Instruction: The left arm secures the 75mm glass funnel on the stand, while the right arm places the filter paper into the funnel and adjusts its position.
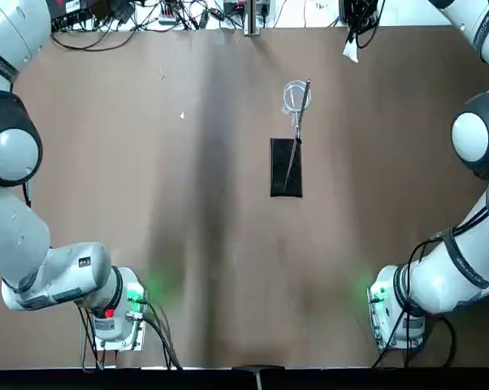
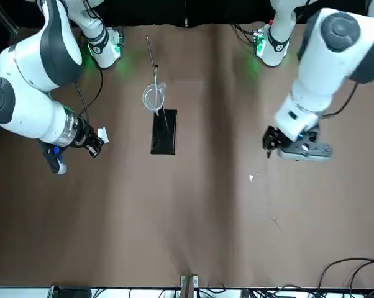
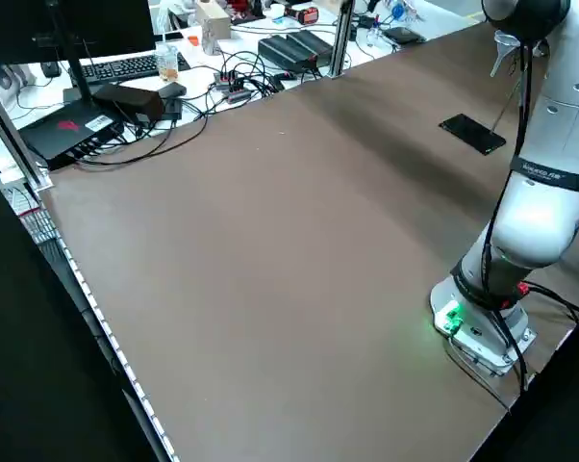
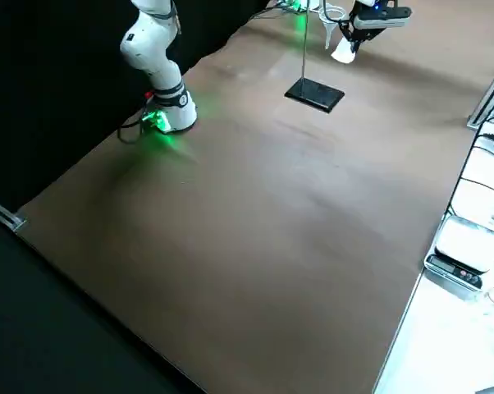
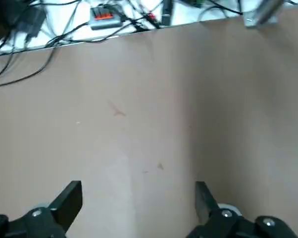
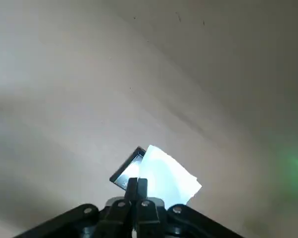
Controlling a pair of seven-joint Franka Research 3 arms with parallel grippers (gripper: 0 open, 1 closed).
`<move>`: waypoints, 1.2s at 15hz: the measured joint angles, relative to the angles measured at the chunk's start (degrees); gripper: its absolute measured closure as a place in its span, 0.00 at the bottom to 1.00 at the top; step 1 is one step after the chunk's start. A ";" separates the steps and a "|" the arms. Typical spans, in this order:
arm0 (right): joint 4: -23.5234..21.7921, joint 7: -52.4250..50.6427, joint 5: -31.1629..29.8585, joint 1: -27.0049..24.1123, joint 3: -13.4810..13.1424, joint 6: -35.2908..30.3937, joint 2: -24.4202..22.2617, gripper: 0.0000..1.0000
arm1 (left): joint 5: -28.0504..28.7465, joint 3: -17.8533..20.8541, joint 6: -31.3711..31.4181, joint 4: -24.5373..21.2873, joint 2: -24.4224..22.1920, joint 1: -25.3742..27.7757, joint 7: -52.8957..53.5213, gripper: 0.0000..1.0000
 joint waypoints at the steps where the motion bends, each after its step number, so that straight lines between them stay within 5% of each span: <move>1: 0.00 0.00 0.00 0.00 0.00 0.00 0.00 0.99 | 0.00 0.00 -0.03 -0.04 0.00 1.32 -0.59 0.00; 12: 0.00 0.39 0.05 0.45 0.40 0.00 0.00 0.99 | 0.02 0.43 -0.87 -0.27 0.19 7.98 1.16 0.00; 14: 0.00 2.28 0.10 1.47 0.61 0.07 0.00 0.99 | 0.01 3.69 -0.87 -0.19 -0.23 7.64 4.61 0.00; 18: 0.30 8.15 0.23 5.25 0.94 1.04 0.00 0.99 | -7.53 17.93 -1.28 0.26 -3.77 1.29 9.67 0.00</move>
